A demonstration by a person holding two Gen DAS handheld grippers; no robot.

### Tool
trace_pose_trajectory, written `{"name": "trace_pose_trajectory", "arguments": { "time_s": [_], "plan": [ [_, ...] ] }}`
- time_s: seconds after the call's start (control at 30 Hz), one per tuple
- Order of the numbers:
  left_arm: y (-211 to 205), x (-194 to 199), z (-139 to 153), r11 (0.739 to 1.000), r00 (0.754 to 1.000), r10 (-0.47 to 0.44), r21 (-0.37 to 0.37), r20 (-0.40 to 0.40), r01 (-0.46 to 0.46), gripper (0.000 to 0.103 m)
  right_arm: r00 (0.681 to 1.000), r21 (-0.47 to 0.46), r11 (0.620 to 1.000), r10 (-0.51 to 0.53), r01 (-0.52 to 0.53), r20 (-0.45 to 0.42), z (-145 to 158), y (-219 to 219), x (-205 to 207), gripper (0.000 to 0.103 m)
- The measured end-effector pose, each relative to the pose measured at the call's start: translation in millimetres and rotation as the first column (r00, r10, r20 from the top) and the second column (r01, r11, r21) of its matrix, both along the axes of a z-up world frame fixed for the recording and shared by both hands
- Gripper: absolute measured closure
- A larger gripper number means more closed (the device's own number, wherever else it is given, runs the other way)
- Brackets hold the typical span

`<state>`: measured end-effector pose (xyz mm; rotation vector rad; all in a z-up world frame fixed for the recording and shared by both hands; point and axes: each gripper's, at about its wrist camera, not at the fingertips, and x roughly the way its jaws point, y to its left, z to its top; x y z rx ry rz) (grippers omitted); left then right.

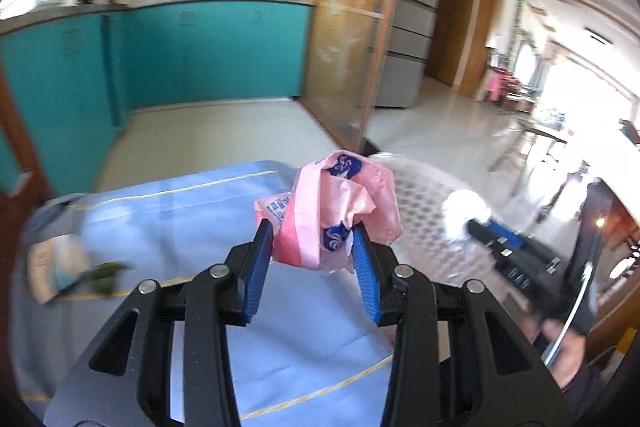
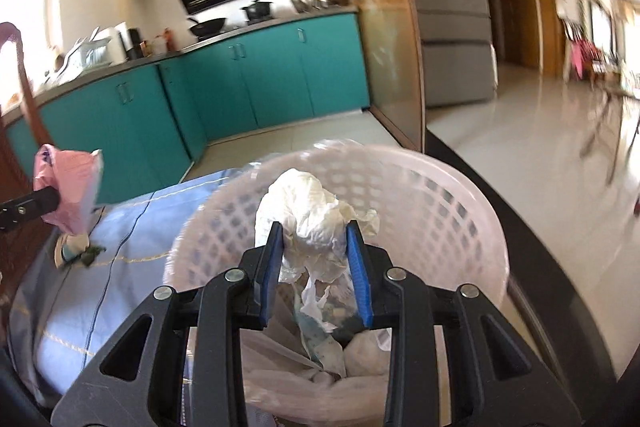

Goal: Collect trash
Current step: 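Open both grippers over the white basket to drop the tissue and pink bag, then grasp the white paper cup with the left gripper while the right gripper grasps the green leaf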

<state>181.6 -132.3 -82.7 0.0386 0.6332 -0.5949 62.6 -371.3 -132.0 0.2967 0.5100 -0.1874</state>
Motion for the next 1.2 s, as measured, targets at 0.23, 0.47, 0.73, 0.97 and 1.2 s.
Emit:
{"name": "trace_pose_trajectory", "arguments": {
  "time_s": [0.23, 0.47, 0.73, 0.97, 1.2],
  "plan": [
    [-70, 19, -23, 0.991, 0.991, -0.122, 0.052, -0.051, 0.125, 0.039, 0.997, 0.088, 0.993, -0.077, 0.074, 0.030, -5, -26, -12, 0.045],
    [3, 15, -28, 0.982, 0.992, 0.123, 0.142, 0.021, -0.125, 0.032, 0.997, 0.007, 1.000, 0.015, -0.016, 0.080, 5, 2, -7, 0.043],
    [143, -35, 6, 0.854, 0.880, 0.445, 0.218, 0.166, -0.473, 0.052, 0.801, 0.001, 0.801, 0.599, -0.599, -0.008, 19, 161, 86, 0.043],
    [193, -47, 29, 0.826, 0.838, 0.516, 0.156, 0.178, -0.542, 0.052, 0.597, -0.025, 0.609, 0.768, -0.793, -0.231, -14, 316, 172, 0.044],
    [210, -41, 32, 0.834, 0.843, 0.519, 0.130, 0.146, -0.536, 0.052, 0.560, -0.077, 0.583, 0.722, -0.809, -0.406, -58, 366, 202, 0.086]
  ]
}}
